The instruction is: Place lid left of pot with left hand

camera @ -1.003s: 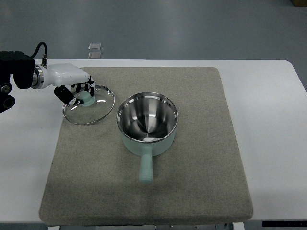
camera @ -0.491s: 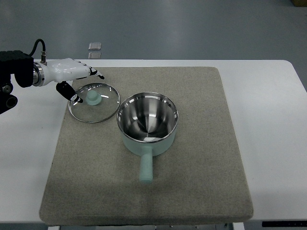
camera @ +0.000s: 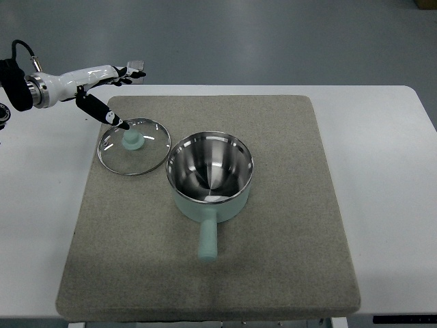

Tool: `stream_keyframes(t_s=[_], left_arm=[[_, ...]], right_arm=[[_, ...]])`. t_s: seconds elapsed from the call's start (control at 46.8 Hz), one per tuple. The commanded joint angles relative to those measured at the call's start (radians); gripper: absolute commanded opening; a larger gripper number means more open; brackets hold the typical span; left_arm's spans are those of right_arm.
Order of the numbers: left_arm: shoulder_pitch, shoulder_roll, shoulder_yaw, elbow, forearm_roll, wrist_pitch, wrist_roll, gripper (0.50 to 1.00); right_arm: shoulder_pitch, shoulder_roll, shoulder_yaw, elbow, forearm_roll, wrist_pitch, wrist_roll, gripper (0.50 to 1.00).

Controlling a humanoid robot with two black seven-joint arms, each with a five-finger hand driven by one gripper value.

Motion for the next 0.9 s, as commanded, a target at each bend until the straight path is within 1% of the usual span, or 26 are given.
stream_keyframes(t_s=[0.0, 0.256, 0.342, 0.47, 0.512, 0.619, 0.726, 0.811, 0.875], left_arm=[[0.008, 0.001, -0.024, 0.022, -0.158, 0.001, 0.000, 0.992], [0.013, -0.027, -0.075, 0.096, -0.613, -0.007, 0.000, 0.992], [0.015, -0.036, -0.082, 0.116, -0.706, -0.012, 0.000, 0.992], [0.030, -0.036, -0.084, 0.119, -0.770, -0.032, 0.002, 0.994], [0.036, -0.036, -0.087, 0.119, -0.808, -0.058, 0.005, 0.992], [0.058, -0.034, -0.092, 0.143, -0.942, -0.159, 0.020, 0.992], [0.085, -0.034, -0.092, 0.179, -1.048, -0.263, 0.067, 0.992], [0.108, -0.033, -0.093, 0.186, -1.124, -0.329, 0.086, 0.992], [0.122, -0.030, -0.093, 0.188, -1.170, -0.368, 0.087, 0.992]], right_arm=[[0.000, 0.000, 0.000, 0.000, 0.001, 0.000, 0.000, 0.924], [0.000, 0.000, 0.000, 0.000, 0.001, 0.000, 0.000, 0.924], [0.000, 0.000, 0.000, 0.000, 0.001, 0.000, 0.000, 0.924], [0.000, 0.000, 0.000, 0.000, 0.001, 0.000, 0.000, 0.924], [0.000, 0.000, 0.000, 0.000, 0.001, 0.000, 0.000, 0.924], [0.000, 0.000, 0.000, 0.000, 0.001, 0.000, 0.000, 0.924], [0.000, 0.000, 0.000, 0.000, 0.001, 0.000, 0.000, 0.924], [0.000, 0.000, 0.000, 0.000, 0.001, 0.000, 0.000, 0.921], [0.000, 0.000, 0.006, 0.000, 0.005, 0.004, 0.000, 0.924]])
